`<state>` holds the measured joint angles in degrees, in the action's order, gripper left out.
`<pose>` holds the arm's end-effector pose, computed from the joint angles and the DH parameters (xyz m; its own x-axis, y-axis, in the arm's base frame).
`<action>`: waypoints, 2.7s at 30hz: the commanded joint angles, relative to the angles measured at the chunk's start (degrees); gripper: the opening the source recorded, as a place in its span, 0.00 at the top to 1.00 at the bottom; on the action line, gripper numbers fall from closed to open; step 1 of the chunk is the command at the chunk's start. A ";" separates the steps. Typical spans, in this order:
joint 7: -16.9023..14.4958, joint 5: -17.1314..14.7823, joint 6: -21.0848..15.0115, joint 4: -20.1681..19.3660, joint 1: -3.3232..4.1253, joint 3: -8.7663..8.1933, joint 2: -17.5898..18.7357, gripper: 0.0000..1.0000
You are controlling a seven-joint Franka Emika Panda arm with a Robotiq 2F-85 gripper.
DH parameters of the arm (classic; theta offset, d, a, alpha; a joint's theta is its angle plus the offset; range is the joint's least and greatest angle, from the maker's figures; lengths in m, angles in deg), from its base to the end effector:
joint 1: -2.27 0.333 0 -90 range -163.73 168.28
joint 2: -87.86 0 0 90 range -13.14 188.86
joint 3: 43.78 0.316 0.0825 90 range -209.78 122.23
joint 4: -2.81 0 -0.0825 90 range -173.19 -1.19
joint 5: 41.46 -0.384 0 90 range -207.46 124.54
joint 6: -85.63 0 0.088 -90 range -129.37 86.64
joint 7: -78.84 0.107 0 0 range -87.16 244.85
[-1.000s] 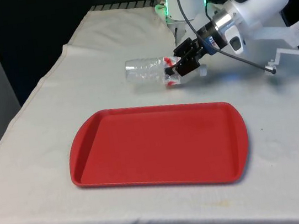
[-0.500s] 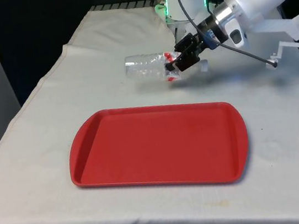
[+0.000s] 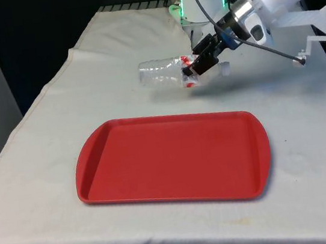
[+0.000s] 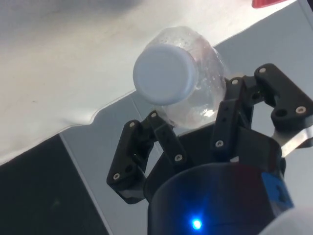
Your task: Place the bottle upright on the tray.
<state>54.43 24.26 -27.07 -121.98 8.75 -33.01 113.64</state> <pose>0.5029 0.0985 0.1673 0.0523 0.5955 -0.8017 0.9945 0.0415 0.0957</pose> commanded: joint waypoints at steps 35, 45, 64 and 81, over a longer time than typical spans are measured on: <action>-3.21 -6.47 -9.17 0.97 -2.23 -1.72 -3.72 1.00; -3.84 -8.14 -11.97 1.89 -2.46 -2.81 -3.84 1.00; -7.22 -13.41 -13.29 1.95 -2.52 -3.90 -6.70 1.00; -10.94 -19.19 -13.12 2.12 -2.46 -4.70 -9.91 1.00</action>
<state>44.06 5.64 -39.67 -119.69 6.63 -37.88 103.96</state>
